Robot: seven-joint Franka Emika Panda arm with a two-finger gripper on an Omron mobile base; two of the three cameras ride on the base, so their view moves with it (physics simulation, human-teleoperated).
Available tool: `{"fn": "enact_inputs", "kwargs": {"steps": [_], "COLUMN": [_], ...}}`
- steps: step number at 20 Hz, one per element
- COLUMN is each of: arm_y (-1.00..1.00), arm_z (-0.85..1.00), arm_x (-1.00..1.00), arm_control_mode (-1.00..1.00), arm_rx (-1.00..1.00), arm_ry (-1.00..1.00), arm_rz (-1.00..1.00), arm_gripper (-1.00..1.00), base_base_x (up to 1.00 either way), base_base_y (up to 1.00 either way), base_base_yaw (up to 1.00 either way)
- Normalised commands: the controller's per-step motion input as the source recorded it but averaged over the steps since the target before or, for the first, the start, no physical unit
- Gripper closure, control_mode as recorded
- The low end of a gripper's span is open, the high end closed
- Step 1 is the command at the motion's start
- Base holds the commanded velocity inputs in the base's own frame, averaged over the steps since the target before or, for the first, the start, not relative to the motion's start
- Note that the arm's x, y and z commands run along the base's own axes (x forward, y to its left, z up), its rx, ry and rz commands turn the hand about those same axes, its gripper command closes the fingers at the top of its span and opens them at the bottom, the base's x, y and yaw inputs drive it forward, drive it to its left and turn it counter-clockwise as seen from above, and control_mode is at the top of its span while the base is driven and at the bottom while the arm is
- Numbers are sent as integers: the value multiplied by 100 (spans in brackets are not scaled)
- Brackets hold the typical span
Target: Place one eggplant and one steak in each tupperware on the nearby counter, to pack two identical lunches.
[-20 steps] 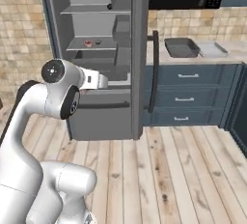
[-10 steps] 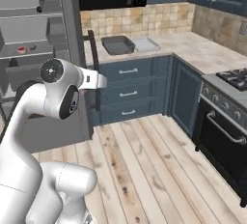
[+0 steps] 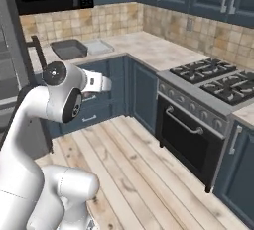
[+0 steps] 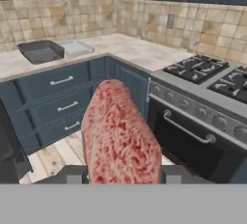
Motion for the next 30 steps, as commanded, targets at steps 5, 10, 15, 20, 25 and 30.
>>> {"fn": "enact_inputs", "kwargs": {"steps": [5, 10, 15, 20, 25, 30], "arm_y": [0, 0, 0, 0, 0, 0], "arm_z": [0, 0, 0, 0, 0, 0], "arm_x": [0, 0, 0, 0, 0, 0], "arm_control_mode": [100, 100, 100, 100, 100, 100], "arm_rx": [0, 0, 0, 0, 0, 0], "arm_ry": [0, 0, 0, 0, 0, 0], "arm_rz": [0, 0, 0, 0, 0, 0], "arm_gripper": [100, 100, 100, 100, 100, 100], "base_base_x": [99, 100, 98, 100, 85, 98], "base_base_y": [-30, -3, 0, 0, 1, 13], "base_base_yaw": [-28, -7, 13, 37, 53, 52]}}
